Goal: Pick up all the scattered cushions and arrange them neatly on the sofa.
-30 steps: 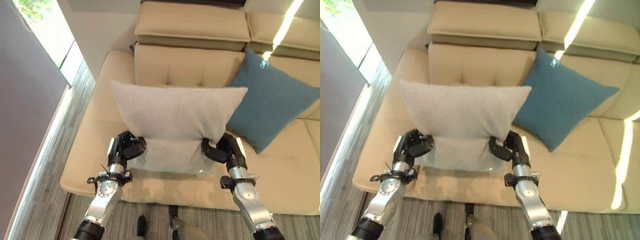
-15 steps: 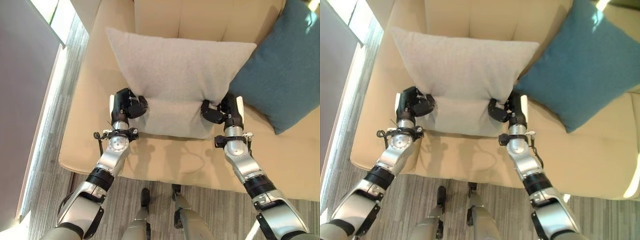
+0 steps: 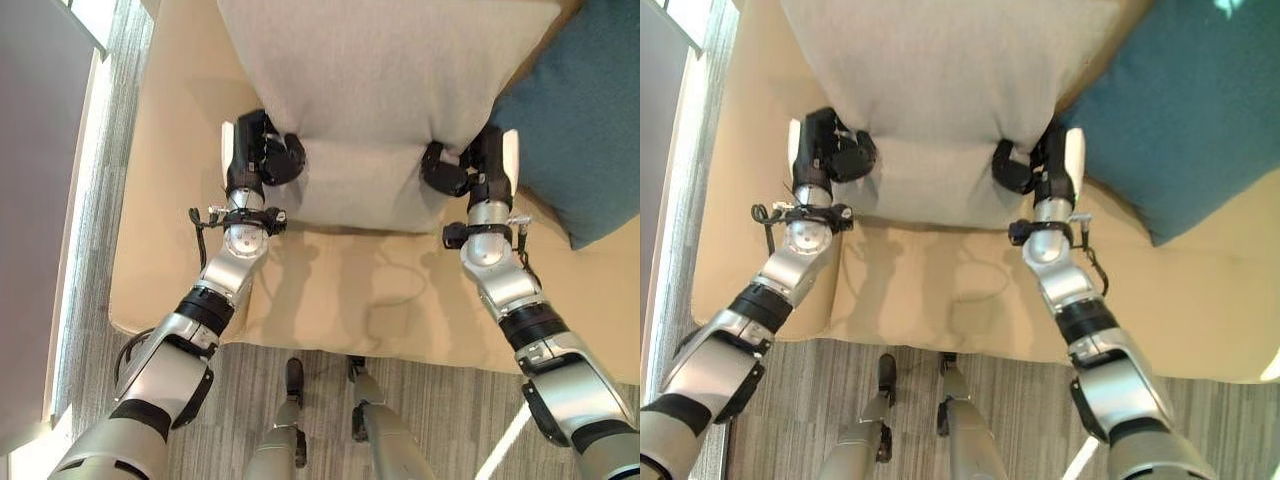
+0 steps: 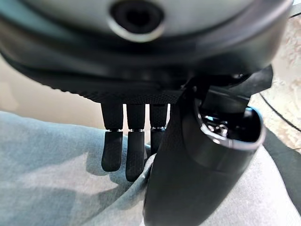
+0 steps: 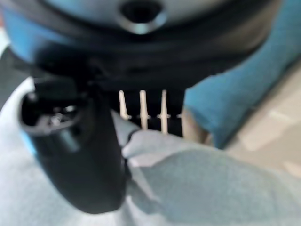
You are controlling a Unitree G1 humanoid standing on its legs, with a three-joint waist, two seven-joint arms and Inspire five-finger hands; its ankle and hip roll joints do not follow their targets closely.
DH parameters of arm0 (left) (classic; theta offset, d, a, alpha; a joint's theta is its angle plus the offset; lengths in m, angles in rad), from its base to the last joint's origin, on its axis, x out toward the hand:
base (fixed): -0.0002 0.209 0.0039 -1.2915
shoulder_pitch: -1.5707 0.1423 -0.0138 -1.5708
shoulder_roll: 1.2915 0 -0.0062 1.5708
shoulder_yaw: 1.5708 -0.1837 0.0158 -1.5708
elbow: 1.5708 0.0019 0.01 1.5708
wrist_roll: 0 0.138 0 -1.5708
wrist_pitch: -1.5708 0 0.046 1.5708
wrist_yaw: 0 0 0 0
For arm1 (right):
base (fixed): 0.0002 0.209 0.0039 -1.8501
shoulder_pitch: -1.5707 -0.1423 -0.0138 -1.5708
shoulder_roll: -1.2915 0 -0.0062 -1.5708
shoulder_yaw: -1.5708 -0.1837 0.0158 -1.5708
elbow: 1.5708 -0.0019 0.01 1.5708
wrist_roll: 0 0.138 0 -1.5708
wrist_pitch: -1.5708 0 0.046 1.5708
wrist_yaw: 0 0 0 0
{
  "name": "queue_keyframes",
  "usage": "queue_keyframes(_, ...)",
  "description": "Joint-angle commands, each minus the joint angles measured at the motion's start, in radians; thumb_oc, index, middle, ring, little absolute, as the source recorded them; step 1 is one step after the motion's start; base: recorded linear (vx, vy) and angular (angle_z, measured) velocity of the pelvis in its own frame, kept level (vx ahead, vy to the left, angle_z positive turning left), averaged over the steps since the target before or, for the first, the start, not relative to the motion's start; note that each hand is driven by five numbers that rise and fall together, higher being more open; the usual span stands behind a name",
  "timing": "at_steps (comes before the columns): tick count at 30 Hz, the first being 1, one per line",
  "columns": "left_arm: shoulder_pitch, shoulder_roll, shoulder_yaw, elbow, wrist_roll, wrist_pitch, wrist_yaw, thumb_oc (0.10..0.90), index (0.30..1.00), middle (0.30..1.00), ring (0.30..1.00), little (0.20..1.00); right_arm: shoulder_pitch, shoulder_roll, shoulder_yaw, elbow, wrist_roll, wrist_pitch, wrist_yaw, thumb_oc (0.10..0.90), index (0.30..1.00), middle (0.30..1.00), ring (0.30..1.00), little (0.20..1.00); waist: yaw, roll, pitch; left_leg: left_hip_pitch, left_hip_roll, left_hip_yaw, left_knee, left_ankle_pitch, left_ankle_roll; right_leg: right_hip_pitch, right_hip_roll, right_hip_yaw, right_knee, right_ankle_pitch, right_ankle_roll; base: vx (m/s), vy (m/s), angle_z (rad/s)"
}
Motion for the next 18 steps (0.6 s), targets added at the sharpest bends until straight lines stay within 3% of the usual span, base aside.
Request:
queue_keyframes(1, -0.216, 0.000, -0.097, -0.029, 0.105, -0.177, 0.007, 0.400, 0.300, 0.300, 0.300, 0.300, -0.223, 0.022, 0.026, -0.035, -0.099, -0.143, -0.067, 0.400, 0.300, 0.300, 0.300, 0.300, -0.021, -0.011, -0.098, -0.030, -0.024, 0.042, 0.000, -0.011, -0.020, 0.071, -0.022, 0.056, 0.004, -0.145, 0.163, 0.04, -0.038, 0.00)
queue_keyframes(5, -0.253, 0.007, -0.106, 0.005, 0.106, -0.173, 0.015, 0.400, 0.300, 0.300, 0.300, 0.300, -0.258, 0.026, 0.046, -0.002, -0.115, -0.137, -0.083, 0.400, 0.300, 0.300, 0.300, 0.300, -0.020, -0.012, -0.096, -0.038, -0.024, 0.045, 0.000, -0.011, -0.019, 0.062, -0.022, 0.057, 0.004, -0.142, 0.163, -0.01, -0.003, 0.01)
queue_keyframes(6, -0.338, 0.011, -0.143, 0.103, 0.106, -0.160, 0.020, 0.739, 0.808, 0.808, 0.808, 0.808, -0.333, 0.029, 0.087, 0.081, -0.129, -0.127, -0.112, 0.745, 0.818, 0.818, 0.818, 0.818, -0.020, -0.013, -0.093, -0.054, -0.021, 0.047, 0.000, -0.004, -0.017, 0.047, -0.024, 0.060, 0.004, -0.136, 0.163, 0.00, 0.000, 0.00)
queue_keyframes(7, -0.361, 0.010, -0.157, 0.127, 0.105, -0.153, 0.017, 0.739, 0.808, 0.808, 0.808, 0.808, -0.353, 0.034, 0.103, 0.106, -0.122, -0.128, -0.113, 0.745, 0.818, 0.818, 0.818, 0.818, -0.019, -0.012, -0.092, -0.054, -0.020, 0.046, 0.000, -0.008, -0.016, 0.046, -0.022, 0.061, 0.004, -0.138, 0.164, 0.00, 0.000, 0.00)
queue_keyframes(8, -0.389, 0.016, -0.169, 0.158, 0.100, -0.144, 0.008, 0.800, 0.900, 0.900, 0.900, 0.900, -0.380, 0.024, 0.121, 0.137, -0.107, -0.125, -0.102, 0.800, 0.900, 0.900, 0.900, 0.900, -0.019, -0.013, -0.087, -0.059, -0.019, 0.044, 0.002, -0.006, -0.015, 0.041, -0.022, 0.061, 0.004, -0.135, 0.164, 0.00, 0.000, 0.00)
queue_keyframes(12, -0.432, 0.045, -0.188, 0.170, 0.089, -0.136, -0.013, 0.800, 0.900, 0.900, 0.900, 0.900, -0.419, 0.009, 0.150, 0.163, -0.060, -0.104, -0.071, 0.800, 0.900, 0.900, 0.900, 0.900, -0.019, -0.013, -0.062, -0.073, -0.015, 0.044, 0.016, -0.005, -0.011, 0.034, -0.025, 0.061, 0.004, -0.129, 0.163, -0.02, -0.011, 0.00)
queue_keyframes(18, -0.344, 0.055, -0.153, 0.153, 0.084, -0.103, -0.053, 0.800, 0.900, 0.900, 0.900, 0.900, -0.291, 0.038, 0.093, 0.112, -0.016, -0.099, -0.020, 0.800, 0.900, 0.900, 0.900, 0.900, -0.032, -0.021, -0.042, -0.099, -0.024, 0.031, 0.103, -0.051, 0.000, 0.047, -0.028, 0.065, 0.010, -0.132, 0.149, -0.02, -0.026, 0.15)
